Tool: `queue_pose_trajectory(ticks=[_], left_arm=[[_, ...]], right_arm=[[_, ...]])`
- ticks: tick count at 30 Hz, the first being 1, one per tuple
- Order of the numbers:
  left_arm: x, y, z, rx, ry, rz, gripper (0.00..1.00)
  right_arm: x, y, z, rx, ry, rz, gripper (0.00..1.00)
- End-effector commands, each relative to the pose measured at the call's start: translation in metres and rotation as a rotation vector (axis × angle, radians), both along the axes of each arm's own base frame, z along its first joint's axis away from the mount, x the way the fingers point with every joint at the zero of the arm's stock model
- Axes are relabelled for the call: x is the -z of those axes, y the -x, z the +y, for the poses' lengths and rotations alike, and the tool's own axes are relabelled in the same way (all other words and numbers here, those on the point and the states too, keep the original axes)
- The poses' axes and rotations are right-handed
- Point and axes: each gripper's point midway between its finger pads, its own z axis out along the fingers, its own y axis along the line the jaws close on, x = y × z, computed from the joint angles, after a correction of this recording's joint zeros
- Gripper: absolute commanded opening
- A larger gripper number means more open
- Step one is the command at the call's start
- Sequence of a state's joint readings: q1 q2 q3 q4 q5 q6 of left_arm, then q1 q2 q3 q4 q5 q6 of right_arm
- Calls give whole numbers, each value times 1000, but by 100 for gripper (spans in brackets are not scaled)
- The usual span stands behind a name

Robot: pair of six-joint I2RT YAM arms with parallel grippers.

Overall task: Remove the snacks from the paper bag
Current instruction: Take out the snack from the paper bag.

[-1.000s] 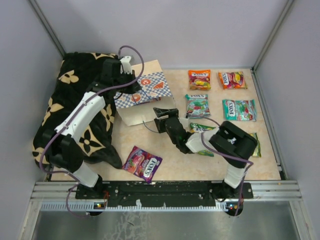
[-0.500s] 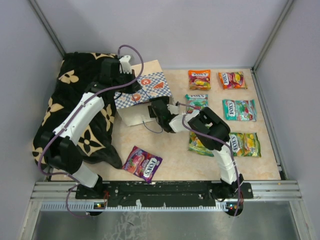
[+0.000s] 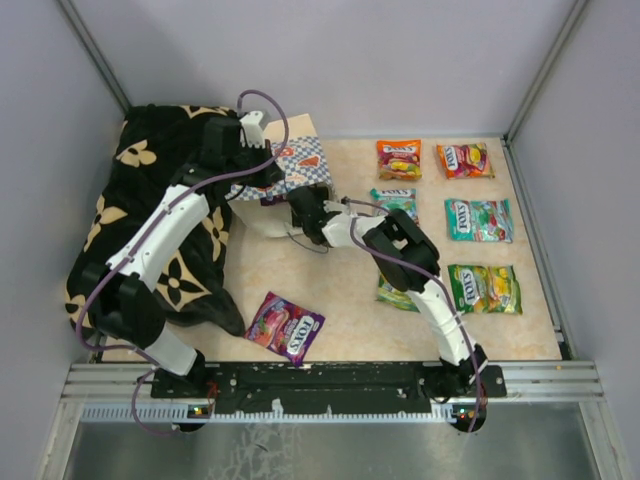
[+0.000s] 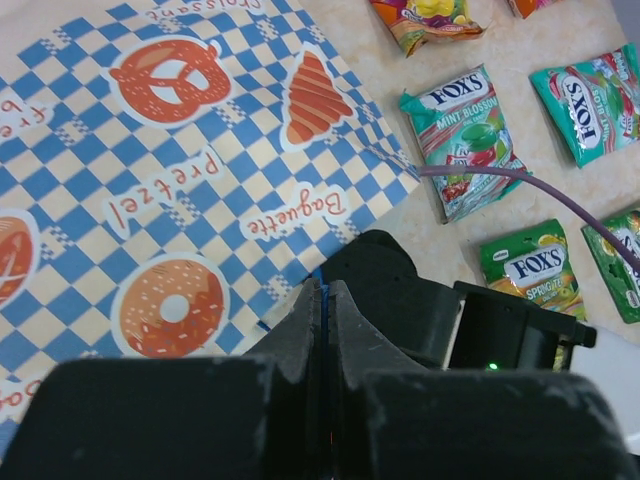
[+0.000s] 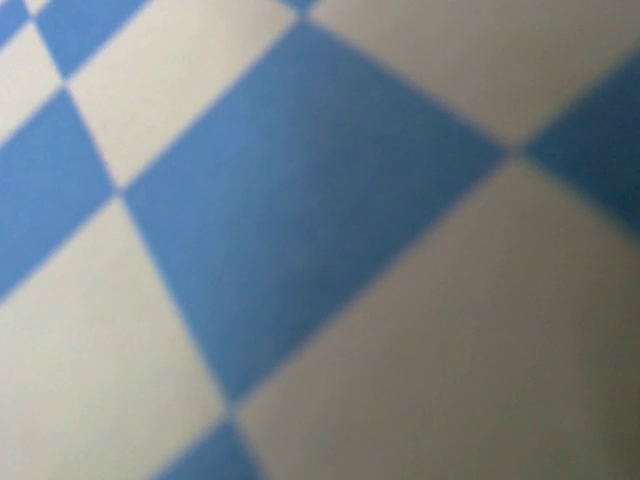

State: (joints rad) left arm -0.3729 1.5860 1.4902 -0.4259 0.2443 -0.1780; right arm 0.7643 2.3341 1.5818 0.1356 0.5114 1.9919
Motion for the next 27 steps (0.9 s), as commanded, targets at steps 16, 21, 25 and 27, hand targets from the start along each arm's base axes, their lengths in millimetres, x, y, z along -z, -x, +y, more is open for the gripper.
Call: queue_pose_trajectory(ticks=[16,21,25,27], left_arm=[[-8,-3,-4,7,-15,-22,0],[-2,-16,-3,-31,-21,-24,0],[-2,-31,-2,-64,-40,-36,0],[0,-36,-3,-64,-46,-36,0]], right_arm=[[-62,-18,15,-268,136,-269,0],[-94,33,-21,-383,178,-307,0],[-105,82,-33,-501,145,-301,0],[-114,104,-37,-570,144,-304,0]])
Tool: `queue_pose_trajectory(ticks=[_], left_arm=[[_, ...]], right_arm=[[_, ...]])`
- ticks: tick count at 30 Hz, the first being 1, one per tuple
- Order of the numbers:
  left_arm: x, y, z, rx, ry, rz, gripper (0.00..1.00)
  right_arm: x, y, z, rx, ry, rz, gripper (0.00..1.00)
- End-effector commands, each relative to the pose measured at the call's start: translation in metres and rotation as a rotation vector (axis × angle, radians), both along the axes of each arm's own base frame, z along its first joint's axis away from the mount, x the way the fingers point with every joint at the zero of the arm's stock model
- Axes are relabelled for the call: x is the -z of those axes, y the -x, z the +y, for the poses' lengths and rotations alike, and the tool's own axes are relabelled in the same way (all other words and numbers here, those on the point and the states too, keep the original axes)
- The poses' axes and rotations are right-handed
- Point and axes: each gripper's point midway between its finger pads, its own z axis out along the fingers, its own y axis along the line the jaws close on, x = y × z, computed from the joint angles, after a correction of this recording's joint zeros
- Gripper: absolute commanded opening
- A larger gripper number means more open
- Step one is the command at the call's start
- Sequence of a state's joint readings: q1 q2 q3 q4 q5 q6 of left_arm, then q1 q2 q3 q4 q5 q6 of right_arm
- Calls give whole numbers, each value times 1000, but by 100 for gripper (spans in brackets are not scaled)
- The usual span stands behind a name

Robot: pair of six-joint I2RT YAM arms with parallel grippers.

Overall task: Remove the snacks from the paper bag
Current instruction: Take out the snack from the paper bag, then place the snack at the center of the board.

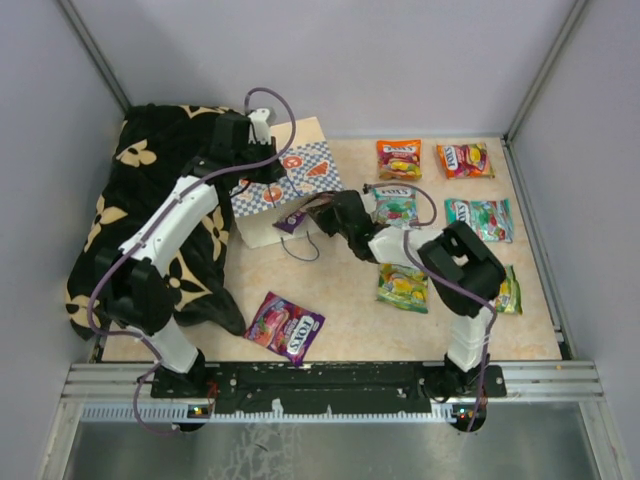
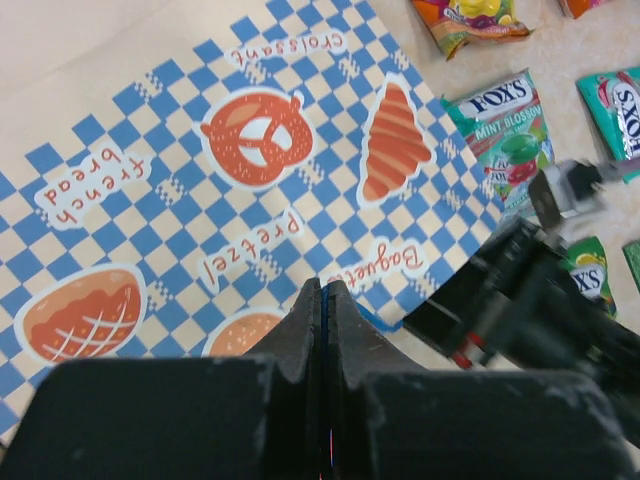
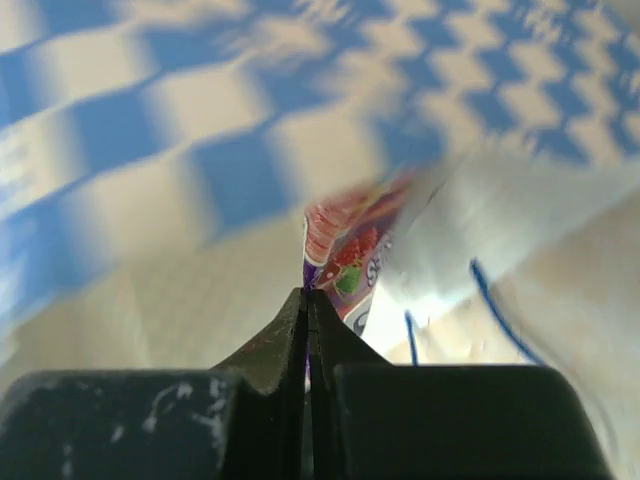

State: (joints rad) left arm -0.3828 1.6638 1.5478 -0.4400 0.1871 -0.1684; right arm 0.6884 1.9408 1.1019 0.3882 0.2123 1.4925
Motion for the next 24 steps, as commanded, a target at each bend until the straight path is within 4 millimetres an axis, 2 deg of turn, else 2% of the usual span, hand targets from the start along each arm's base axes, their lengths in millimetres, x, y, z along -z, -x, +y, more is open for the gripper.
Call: queue_pose_trajectory(ticks=[1,4,8,12,14,16,17,21,24], left_arm=[[-13,-20,-2,-31,-5,-53,0],[-12,-26,0,-36,-20,-57,0],[-15,-30,1,-37,-30,-62,0],[-23,-35,-2,-32,-27,-77,0],[-30,-39,-5,-21,-22,-82,0],[-37,-42,-6,-14,-26,-96,0],[-41,-44,-6,-14,-31,-103,0],[-61,-55,-5,-23,-40,-139,0],[-76,-63,-9,-15,-44,-152,0]], right_arm=[[-67,45,8,-212,-54,-114,0],[-86,76,-7,-298,19,-113,0],[-125,102,-47,-341,205,-176,0],[-162,134,-58,-588,431,-250,0],[-160,157,-64,-754,597,-214,0],[-159,170,-74,-870,829,-198,0],[-145,180,-80,-924,943,-150,0],[-128,191,-91,-948,1323,-82,0],[-110,195,-89,-944,1552,-57,0]])
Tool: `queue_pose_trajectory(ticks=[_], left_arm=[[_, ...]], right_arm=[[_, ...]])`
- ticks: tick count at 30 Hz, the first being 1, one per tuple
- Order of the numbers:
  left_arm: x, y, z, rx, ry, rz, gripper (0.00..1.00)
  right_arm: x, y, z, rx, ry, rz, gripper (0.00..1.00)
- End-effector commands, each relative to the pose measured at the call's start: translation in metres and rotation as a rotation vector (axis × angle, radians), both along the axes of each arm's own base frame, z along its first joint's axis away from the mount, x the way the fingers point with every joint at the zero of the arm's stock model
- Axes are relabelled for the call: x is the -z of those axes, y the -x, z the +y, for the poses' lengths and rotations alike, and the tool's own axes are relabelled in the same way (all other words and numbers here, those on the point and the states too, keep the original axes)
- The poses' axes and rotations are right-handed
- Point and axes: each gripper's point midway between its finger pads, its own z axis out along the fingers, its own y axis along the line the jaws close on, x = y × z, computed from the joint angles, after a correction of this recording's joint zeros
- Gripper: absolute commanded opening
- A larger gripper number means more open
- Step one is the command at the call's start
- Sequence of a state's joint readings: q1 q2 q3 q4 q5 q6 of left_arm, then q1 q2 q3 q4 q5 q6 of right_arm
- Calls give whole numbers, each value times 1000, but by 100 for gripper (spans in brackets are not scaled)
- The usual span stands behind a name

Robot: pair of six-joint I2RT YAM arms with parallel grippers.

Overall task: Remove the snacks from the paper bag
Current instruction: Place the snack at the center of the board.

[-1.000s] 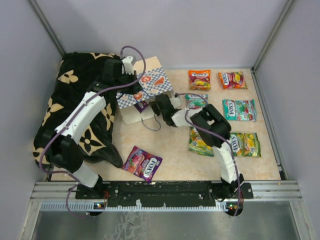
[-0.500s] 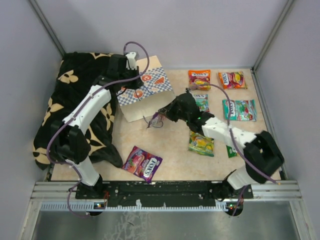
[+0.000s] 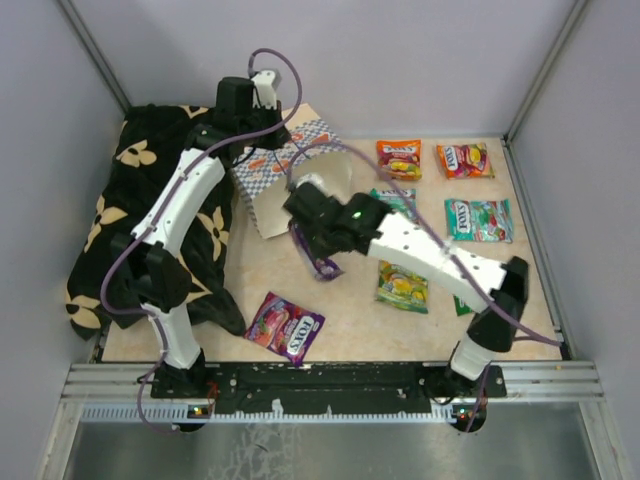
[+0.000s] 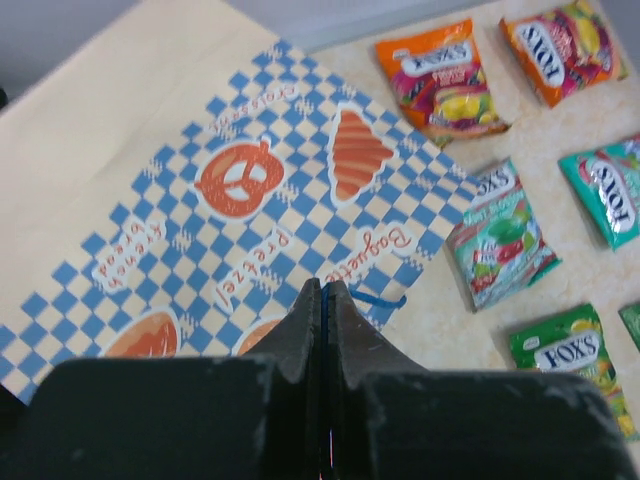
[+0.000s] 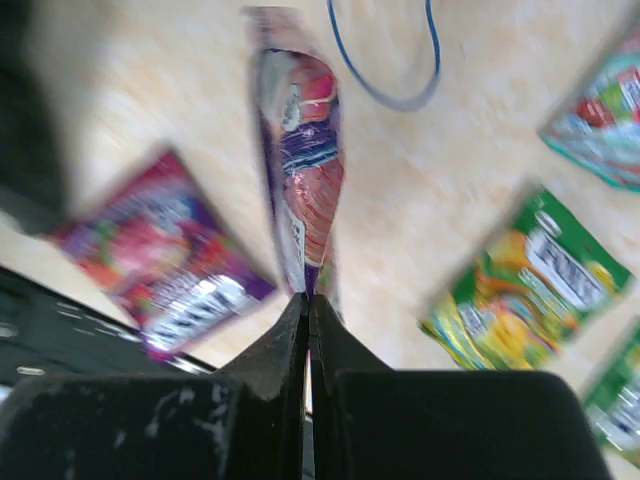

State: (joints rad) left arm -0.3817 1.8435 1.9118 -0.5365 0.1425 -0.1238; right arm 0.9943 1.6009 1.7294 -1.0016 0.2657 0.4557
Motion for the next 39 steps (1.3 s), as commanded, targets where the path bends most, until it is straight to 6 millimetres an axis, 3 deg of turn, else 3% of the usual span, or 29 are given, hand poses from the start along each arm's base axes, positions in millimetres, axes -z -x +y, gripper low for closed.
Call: queue_pose_trajectory(ticks=[1,4,7,11,18,19,21,22,24,28,30,32,35,39], left_arm=[[-28,-14,0,7,-30,-46,0],[-32,-20,-2,20,-38,-61,0],[-36,-21,-5,43,-34,-86,0],[-43,-23,-3,41,-42,-121,0],[-58,-27,5,24,-60,-181,0],[-62,-28,5,22,-56,-191,0],[-73,-31,5,15,-41,-221,0],[-80,-31,5,16,-33,-236,0],[-94,-28,1,38,-13,-273,0],[-122,-21,0,67,4,-359,0],[-139,-15,3,70,7,-417,0],[-154,-8,5,75,13,-473,0],[-175,1,8,89,12,-552,0],[-187,5,11,101,-21,-621,0]], right_arm=[[45,13,-51,-32,564,-85,0],[54,18,-45,-46,756,-245,0],[59,24,-36,-29,815,-355,0],[60,36,-10,-31,743,-457,0],[105,83,45,-191,441,-343,3],[111,91,53,-241,388,-306,13],[114,106,66,-337,283,-258,58],[109,111,70,-363,236,-251,74],[77,109,72,-371,95,-261,89],[-3,73,43,-283,-306,-233,95],[-39,37,7,-141,-450,-265,95],[-62,2,-27,-3,-490,-330,96],[-79,-39,-59,119,-488,-374,98],[-79,-91,-75,168,-372,-381,98]])
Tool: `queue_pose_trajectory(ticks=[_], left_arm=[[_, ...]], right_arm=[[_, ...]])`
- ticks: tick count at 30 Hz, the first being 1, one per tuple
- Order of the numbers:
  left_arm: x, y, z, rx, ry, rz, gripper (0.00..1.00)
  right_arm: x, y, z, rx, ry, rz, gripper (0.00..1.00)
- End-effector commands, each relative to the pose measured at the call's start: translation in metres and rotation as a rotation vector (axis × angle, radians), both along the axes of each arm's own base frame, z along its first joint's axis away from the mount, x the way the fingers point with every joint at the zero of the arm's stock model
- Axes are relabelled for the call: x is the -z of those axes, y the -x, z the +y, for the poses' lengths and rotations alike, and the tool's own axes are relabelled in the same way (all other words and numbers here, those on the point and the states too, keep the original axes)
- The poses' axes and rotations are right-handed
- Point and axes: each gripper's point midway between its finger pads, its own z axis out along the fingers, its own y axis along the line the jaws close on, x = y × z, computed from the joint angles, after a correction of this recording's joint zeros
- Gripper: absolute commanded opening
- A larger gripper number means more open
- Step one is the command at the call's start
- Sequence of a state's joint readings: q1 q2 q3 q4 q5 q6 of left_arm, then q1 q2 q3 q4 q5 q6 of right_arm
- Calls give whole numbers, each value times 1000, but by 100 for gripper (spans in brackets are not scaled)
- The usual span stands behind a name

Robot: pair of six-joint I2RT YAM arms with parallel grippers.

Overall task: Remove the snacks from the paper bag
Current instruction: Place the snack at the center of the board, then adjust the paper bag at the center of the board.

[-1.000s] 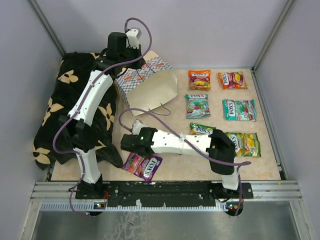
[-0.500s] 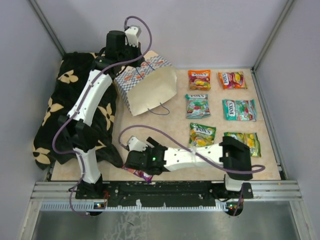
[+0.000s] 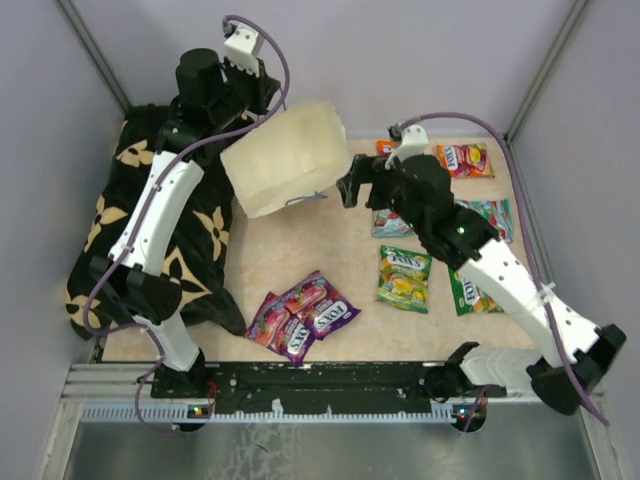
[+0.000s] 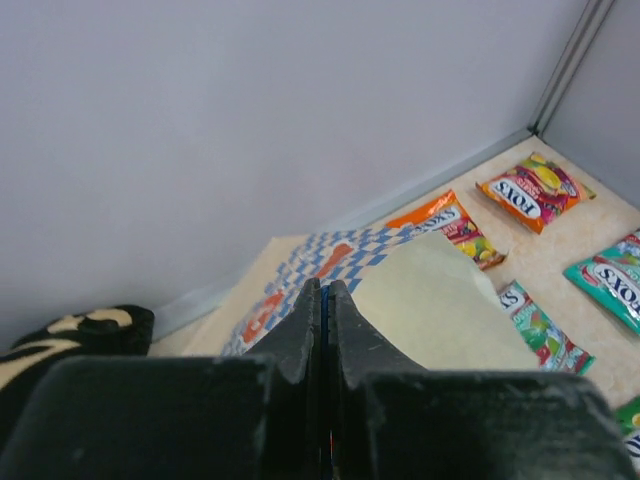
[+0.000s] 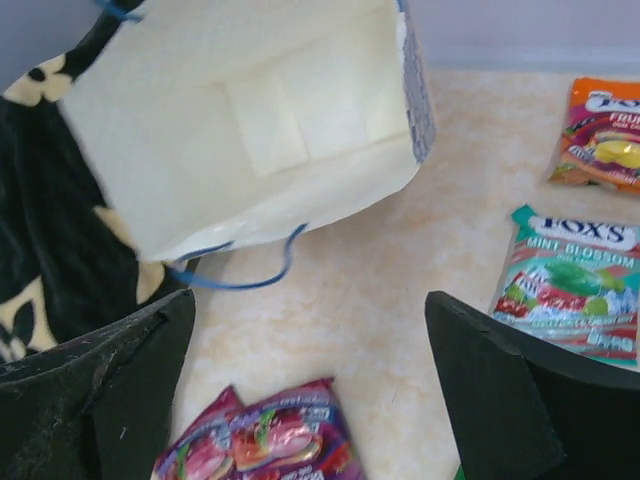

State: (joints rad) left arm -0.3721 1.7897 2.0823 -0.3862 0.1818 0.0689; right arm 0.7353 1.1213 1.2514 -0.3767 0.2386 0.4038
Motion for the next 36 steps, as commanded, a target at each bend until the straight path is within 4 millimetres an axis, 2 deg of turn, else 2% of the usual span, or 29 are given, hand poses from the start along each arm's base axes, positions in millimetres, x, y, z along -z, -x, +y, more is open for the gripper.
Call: queue_pose_trajectory(ticks=[1,3,5,8,11,15,18,21,24,27,29,31,32,34,35,36], left_arm=[[-50,12,7,19,-14,-196,0],[-53,13,8,22,-21,-226,0],[-56,11,6,27,-25,-251,0],[-57,2,3,30,-43,-286,0],[-52,-15,1,22,-82,-321,0],[-38,-42,-4,6,-111,-353,0],[-19,-69,-8,-10,-144,-341,0],[-4,-93,-7,-46,-180,-325,0],[7,-110,-4,-91,-206,-329,0],[11,-119,3,-129,-239,-350,0],[13,-123,5,-136,-255,-362,0],[15,-123,4,-117,-273,-375,0],[16,-123,3,-111,-280,-383,0],[14,-122,4,-110,-282,-398,3],[13,-122,4,-108,-281,-403,6],[11,-121,5,-108,-273,-407,9]], right_arm=[[10,-48,10,-24,97,44,98],[15,-64,15,-39,137,50,96],[15,-72,28,-87,139,20,93],[12,-71,51,-195,81,-31,91],[22,-68,65,-258,47,-31,89],[51,-69,66,-258,50,-6,91],[55,-67,67,-267,44,-3,95],[39,-66,63,-267,61,-32,99],[2,-58,50,-249,74,-116,99],[-39,-37,27,-228,76,-234,99],[-45,-22,12,-220,87,-268,99],[-16,-14,13,-244,91,-209,99],[19,-10,19,-267,89,-129,99],[77,-4,32,-249,58,-5,99],[103,-1,38,-207,29,41,99],[117,-3,43,-145,-1,36,99]])
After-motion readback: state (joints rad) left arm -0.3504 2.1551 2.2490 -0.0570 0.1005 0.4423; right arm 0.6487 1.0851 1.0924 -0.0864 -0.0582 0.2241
